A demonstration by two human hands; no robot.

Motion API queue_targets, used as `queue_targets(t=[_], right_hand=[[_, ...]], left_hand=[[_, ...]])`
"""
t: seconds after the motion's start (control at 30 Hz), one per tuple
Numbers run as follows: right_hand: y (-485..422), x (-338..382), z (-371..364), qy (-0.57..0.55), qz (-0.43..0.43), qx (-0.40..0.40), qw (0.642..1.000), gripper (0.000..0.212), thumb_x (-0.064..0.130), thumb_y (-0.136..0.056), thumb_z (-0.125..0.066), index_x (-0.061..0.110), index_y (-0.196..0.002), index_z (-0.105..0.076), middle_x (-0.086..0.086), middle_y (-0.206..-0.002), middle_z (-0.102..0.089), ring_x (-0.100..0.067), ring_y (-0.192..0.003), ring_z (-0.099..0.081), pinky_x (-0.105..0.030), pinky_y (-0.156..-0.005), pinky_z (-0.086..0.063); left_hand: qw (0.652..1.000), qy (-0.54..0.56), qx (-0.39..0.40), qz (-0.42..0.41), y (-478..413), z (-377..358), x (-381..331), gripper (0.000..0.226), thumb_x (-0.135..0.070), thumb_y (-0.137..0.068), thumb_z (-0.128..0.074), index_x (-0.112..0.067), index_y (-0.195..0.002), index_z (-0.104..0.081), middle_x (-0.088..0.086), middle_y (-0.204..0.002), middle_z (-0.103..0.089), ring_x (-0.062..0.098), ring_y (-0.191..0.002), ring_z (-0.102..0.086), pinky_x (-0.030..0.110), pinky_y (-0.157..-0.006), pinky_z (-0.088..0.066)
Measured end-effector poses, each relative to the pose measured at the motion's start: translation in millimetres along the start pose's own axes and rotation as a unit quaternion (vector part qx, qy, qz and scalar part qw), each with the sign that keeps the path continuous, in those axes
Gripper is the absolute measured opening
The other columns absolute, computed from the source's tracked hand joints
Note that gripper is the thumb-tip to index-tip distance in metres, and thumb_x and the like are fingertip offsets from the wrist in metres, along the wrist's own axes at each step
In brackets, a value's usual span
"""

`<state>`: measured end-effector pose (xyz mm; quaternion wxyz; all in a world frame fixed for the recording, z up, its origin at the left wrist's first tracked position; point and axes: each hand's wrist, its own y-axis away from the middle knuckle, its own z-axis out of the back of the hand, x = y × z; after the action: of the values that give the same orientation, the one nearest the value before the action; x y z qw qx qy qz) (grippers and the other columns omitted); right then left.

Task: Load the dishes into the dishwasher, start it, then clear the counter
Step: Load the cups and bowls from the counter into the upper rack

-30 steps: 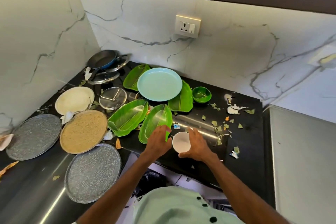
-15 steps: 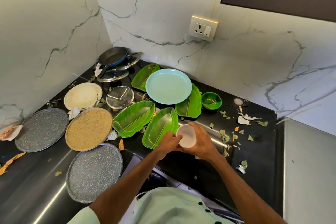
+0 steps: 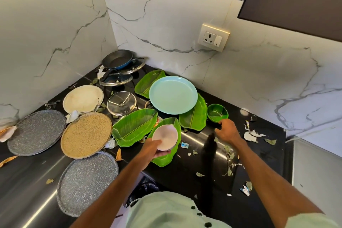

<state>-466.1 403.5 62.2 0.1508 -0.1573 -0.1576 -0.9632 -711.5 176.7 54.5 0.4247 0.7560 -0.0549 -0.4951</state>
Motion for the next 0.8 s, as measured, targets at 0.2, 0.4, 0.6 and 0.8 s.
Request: queue_targets(t=[0.2,0.4,0.6,0.8], right_hand=[[-30,-10,-6,0.037,0.025,0.064,0.997,0.036,0.005,-0.079,-0.066,0.014,-0.114,-0.060,-0.010,-0.125,-0.051,-0.032,-0.119,-0.054,-0.039,-0.099,-0.045],[-48,4,-23,0.143,0.066,0.172,0.972,0.027,0.016,-0.087,-0.068,0.008,-0.111,-0.059,-0.015,-0.132,-0.047,-0.031,-0.116,-0.053,-0.032,-0.094,-0.044],[-41,9,-13,0.118,0.029,0.136,0.983,0.020,0.006,-0.081,-0.065,0.019,-0.095,-0.059,-0.007,-0.102,-0.062,-0.027,-0.091,-0.064,-0.028,-0.063,-0.043],[-13,5,-2,0.078,0.014,0.097,0.992,0.039,0.044,-0.076,-0.081,0.027,-0.101,-0.055,0.004,-0.097,-0.065,-0.020,-0.091,-0.064,-0.035,-0.079,-0.052]], left_hand=[[1.000,0.024,-0.013,-0.008,4,15,-9,0.048,-0.007,-0.098,-0.057,0.001,-0.142,-0.038,0.026,-0.123,-0.060,0.036,-0.085,-0.075,0.035,-0.065,-0.062],[0.999,0.024,-0.002,-0.026,0,17,-21,0.046,-0.009,-0.098,-0.058,0.003,-0.139,-0.040,0.024,-0.117,-0.064,0.035,-0.089,-0.075,0.037,-0.072,-0.062],[0.999,0.033,0.014,-0.030,-8,13,-29,0.048,-0.008,-0.096,-0.061,0.001,-0.139,-0.040,0.023,-0.118,-0.064,0.034,-0.093,-0.074,0.041,-0.080,-0.062],[0.999,0.017,0.026,-0.012,-16,-5,-32,0.044,-0.004,-0.095,-0.061,0.000,-0.135,-0.043,0.026,-0.121,-0.062,0.036,-0.091,-0.074,0.037,-0.070,-0.062]])
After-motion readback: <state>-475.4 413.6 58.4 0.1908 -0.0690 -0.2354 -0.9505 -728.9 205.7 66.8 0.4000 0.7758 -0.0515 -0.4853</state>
